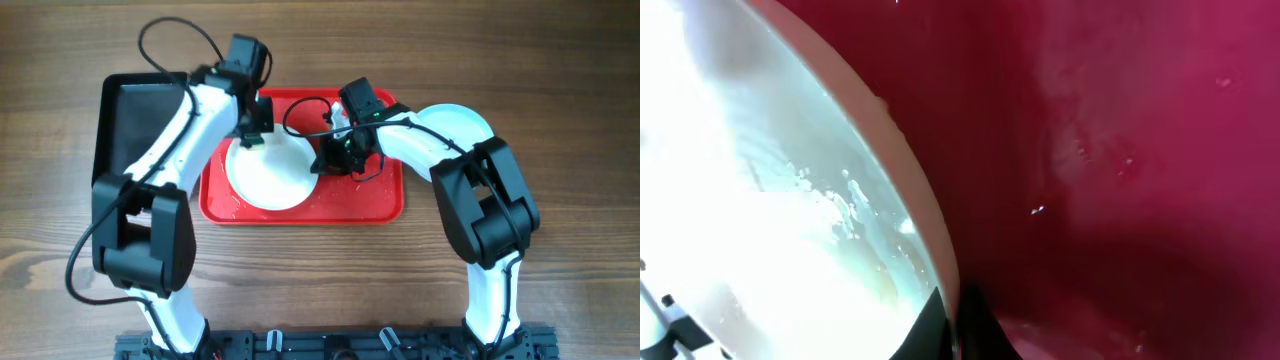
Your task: Clean dirty plates on tray and stack at the side
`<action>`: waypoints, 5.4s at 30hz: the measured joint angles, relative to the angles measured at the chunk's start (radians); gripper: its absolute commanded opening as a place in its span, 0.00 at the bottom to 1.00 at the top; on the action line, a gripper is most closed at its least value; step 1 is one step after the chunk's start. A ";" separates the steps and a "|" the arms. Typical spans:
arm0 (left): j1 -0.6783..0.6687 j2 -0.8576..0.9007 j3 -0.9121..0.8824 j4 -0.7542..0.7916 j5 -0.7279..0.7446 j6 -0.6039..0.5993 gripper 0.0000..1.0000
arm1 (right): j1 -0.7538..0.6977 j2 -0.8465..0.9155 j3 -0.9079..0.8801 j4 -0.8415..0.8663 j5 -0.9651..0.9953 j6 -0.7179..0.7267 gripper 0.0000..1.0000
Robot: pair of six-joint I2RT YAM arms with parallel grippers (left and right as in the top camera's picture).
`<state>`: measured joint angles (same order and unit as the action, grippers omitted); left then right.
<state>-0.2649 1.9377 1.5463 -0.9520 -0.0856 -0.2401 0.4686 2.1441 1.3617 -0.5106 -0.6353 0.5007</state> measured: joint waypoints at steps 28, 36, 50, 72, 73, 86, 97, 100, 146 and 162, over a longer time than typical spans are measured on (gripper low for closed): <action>0.159 0.098 0.075 -0.085 0.203 -0.023 0.04 | 0.092 -0.405 0.004 -0.157 0.824 -0.089 0.04; 0.159 0.103 0.075 -0.085 0.215 -0.026 0.04 | 0.265 -0.447 0.004 -0.185 1.354 -0.198 0.04; 0.159 0.104 0.074 -0.085 0.215 -0.028 0.04 | 0.457 -0.447 0.004 -0.132 1.931 -0.387 0.04; 0.159 0.104 0.075 -0.085 0.215 -0.028 0.04 | 0.499 -0.447 0.004 -0.004 2.068 -0.555 0.04; 0.159 0.104 0.074 -0.085 0.215 -0.028 0.04 | 0.499 -0.447 0.004 -0.005 2.047 -0.555 0.04; 0.159 0.104 0.074 -0.085 0.216 -0.028 0.04 | 0.447 -0.449 0.002 -0.257 1.364 -0.190 0.04; 0.159 0.104 0.075 -0.089 0.216 -0.028 0.04 | 0.006 -0.452 0.002 -0.323 0.759 -0.095 0.04; 0.159 0.104 0.075 -0.089 0.218 -0.028 0.04 | -0.151 -0.455 0.002 -0.357 0.656 -0.112 0.04; 0.346 -0.025 0.145 -0.158 0.041 -0.028 0.04 | -0.376 -0.462 -0.126 -0.206 0.365 -0.278 1.00; 0.513 0.053 -0.070 0.188 0.004 -0.009 0.06 | -0.264 -0.462 -0.126 -0.184 0.364 -0.271 1.00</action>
<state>0.2481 1.9911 1.4765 -0.7643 -0.0814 -0.2489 0.2050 1.6825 1.2354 -0.6945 -0.2710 0.2298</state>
